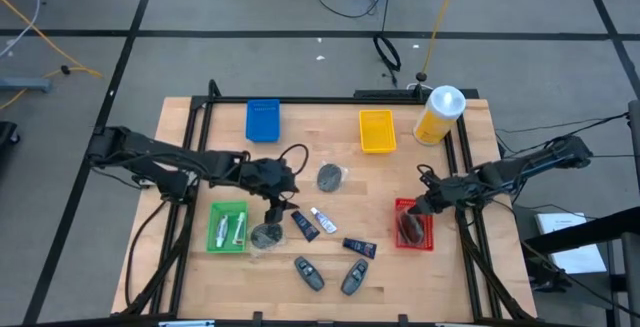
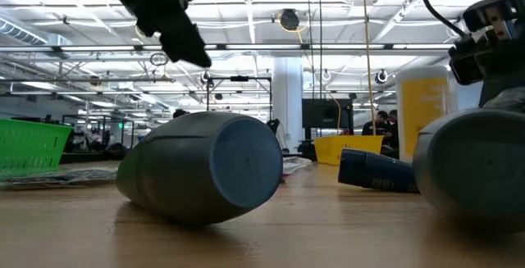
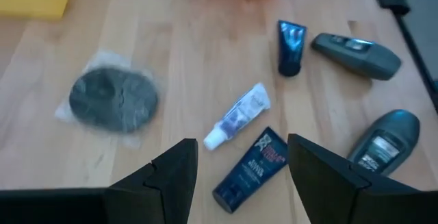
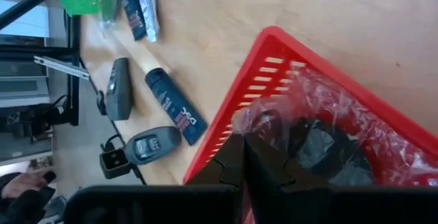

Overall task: Pick & Place Travel size toiletries
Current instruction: Put the black hairbrush into the red bin, then put the dark blue shaving cream into the blue bin

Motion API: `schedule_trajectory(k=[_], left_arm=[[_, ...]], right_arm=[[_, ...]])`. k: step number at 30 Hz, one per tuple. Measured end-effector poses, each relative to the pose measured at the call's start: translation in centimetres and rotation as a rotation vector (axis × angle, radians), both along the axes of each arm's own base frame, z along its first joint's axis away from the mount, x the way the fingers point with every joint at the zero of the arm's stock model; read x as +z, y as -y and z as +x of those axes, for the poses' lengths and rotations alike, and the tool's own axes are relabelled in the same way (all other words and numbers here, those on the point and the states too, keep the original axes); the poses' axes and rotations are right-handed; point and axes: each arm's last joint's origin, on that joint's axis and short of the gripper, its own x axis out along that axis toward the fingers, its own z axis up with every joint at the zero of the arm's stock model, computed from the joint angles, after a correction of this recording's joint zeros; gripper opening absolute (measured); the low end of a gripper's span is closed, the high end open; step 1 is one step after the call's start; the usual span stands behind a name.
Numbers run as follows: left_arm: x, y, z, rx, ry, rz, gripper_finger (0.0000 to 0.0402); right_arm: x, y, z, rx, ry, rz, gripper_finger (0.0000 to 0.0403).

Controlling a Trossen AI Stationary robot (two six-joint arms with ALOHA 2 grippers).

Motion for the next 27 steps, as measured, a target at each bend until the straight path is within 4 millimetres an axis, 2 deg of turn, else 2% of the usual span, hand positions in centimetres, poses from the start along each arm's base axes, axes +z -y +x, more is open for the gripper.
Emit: schedule_trajectory(k=[5,15,23,27], left_arm=[[1.1,-0.1,0.1,-0.042,-0.022,0.05,0.0223],[0.6,0.1,0.3,-0.111,-0.077,0.03,0.0223],[0.0,0.3,0.6,-0.127,-0.098,0.026,0.0223],[0.9,0.6,1.7,-0.161,-0.077,0.035,0.0223]], right_arm=[[-0.2,-0.1,0.1,0.005,0.018,0.009,0.0014],[1.1,-0.2,0.2,0.026,0.155,0.077,0.0101],[1.8,0.0,-0.2,0.013,0.224,0.111,0.0086],[2.2,0.1,-0.4,0.009,0.277,0.125,0.007]])
